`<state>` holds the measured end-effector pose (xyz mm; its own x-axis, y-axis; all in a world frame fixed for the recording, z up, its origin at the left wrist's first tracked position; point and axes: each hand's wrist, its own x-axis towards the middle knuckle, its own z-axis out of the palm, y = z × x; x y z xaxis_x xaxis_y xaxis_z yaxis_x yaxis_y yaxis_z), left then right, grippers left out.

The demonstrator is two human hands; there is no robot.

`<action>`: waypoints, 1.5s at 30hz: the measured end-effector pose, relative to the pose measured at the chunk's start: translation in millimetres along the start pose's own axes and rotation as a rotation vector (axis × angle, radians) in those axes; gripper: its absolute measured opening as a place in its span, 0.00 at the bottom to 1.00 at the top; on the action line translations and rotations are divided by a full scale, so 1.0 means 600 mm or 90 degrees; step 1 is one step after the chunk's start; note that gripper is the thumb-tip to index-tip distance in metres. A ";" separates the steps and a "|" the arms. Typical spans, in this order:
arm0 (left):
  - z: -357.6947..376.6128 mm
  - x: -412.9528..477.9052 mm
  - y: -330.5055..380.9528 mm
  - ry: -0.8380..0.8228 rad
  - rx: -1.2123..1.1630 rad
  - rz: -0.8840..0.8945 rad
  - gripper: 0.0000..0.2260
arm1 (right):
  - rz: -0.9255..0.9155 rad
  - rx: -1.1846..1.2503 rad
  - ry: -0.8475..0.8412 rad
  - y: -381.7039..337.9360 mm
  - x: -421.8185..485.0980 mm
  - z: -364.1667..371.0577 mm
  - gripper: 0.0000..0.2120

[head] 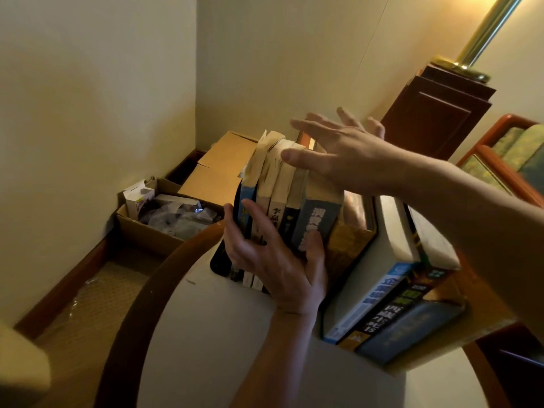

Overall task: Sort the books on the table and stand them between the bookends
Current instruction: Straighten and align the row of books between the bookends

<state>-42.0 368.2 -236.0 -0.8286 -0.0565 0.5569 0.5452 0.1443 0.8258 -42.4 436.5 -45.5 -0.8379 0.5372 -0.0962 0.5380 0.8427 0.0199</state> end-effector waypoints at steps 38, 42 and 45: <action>-0.005 0.007 0.012 0.034 -0.016 -0.041 0.32 | -0.027 -0.017 -0.080 -0.052 0.027 0.009 0.43; -0.002 0.012 0.011 0.061 -0.014 -0.005 0.28 | -0.049 -0.028 -0.058 -0.050 0.034 0.015 0.41; 0.001 0.014 0.010 0.062 -0.011 -0.007 0.27 | -0.042 -0.024 -0.049 -0.045 0.035 0.016 0.40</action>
<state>-46.1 369.3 -226.6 -0.8191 -0.1535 0.5527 0.5385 0.1262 0.8331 -73.5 424.5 -57.7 -0.8610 0.4779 -0.1743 0.4772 0.8774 0.0483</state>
